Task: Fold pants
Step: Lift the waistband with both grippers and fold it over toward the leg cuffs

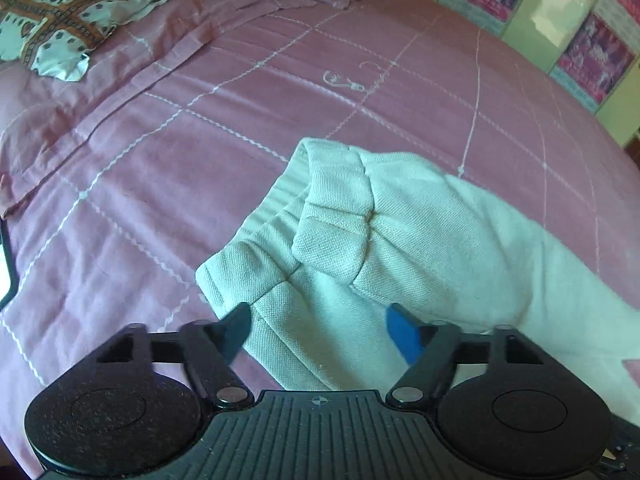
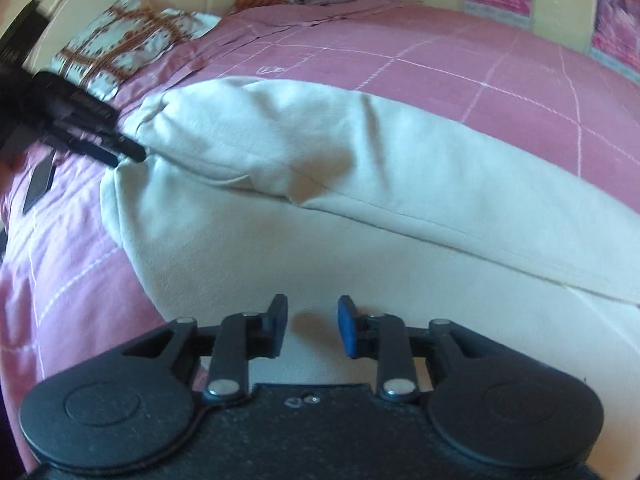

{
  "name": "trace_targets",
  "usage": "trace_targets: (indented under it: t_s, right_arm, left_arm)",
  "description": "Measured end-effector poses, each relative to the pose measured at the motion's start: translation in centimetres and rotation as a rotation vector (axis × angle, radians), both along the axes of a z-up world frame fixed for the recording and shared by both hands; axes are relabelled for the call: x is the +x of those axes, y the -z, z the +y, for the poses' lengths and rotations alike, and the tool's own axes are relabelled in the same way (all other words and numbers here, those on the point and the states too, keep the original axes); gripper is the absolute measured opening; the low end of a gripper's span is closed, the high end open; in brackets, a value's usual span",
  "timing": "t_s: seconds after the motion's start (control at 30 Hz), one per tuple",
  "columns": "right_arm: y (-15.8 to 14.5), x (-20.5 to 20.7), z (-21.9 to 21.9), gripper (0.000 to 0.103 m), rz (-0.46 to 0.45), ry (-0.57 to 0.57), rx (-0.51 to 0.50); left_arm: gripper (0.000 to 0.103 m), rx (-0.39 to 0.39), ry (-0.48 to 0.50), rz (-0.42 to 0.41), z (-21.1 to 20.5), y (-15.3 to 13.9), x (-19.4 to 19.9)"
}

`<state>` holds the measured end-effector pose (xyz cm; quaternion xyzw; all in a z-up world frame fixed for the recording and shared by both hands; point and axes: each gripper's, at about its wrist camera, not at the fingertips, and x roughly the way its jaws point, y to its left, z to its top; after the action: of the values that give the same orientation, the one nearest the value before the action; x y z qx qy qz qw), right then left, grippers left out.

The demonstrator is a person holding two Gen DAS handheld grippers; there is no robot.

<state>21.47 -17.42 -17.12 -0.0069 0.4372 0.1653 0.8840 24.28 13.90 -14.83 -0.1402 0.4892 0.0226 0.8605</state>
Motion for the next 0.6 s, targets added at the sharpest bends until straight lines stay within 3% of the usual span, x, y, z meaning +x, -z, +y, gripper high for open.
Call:
trace_targets:
  t_s: [0.03, 0.1, 0.23, 0.37, 0.4, 0.43, 0.47, 0.5, 0.6]
  right_arm:
    - [-0.3, 0.3, -0.8, 0.04, 0.012, 0.041, 0.026]
    - [-0.5, 1.1, -2.6, 0.05, 0.042, 0.119, 0.082]
    - [0.6, 2.5, -4.9, 0.05, 0.102, 0.24, 0.166]
    - [1.6, 2.7, -5.5, 0.05, 0.124, 0.293, 0.201]
    - [1.8, 2.8, -5.7, 0.05, 0.131, 0.302, 0.211]
    - [1.9, 2.9, -6.0, 0.05, 0.139, 0.319, 0.225]
    - [1.9, 2.9, -6.4, 0.049, 0.145, 0.34, 0.241]
    - [2.1, 3.1, -6.8, 0.049, 0.148, 0.364, 0.26]
    - [2.3, 4.0, -8.6, 0.048, 0.16, 0.467, 0.349]
  left_arm:
    - [0.094, -0.03, -0.012, -0.027, 0.1, -0.5, -0.4]
    - [0.094, -0.089, -0.028, -0.048, 0.3, -0.9, -0.4]
    - [0.094, -0.17, -0.078, 0.011, -0.5, 0.9, 1.4]
    - [0.091, -0.243, -0.182, 0.046, -0.5, 3.8, 2.4]
    - [0.073, -0.277, -0.207, 0.041, -0.5, 4.3, 2.5]
    - [0.044, -0.297, -0.217, 0.038, -0.4, 4.7, 2.7]
    - [0.032, -0.315, -0.228, 0.041, -0.4, 4.9, 2.8]
    - [0.023, -0.316, -0.248, 0.048, -0.4, 5.0, 2.9]
    - [0.016, -0.32, -0.254, 0.012, -0.6, 4.4, 3.0]
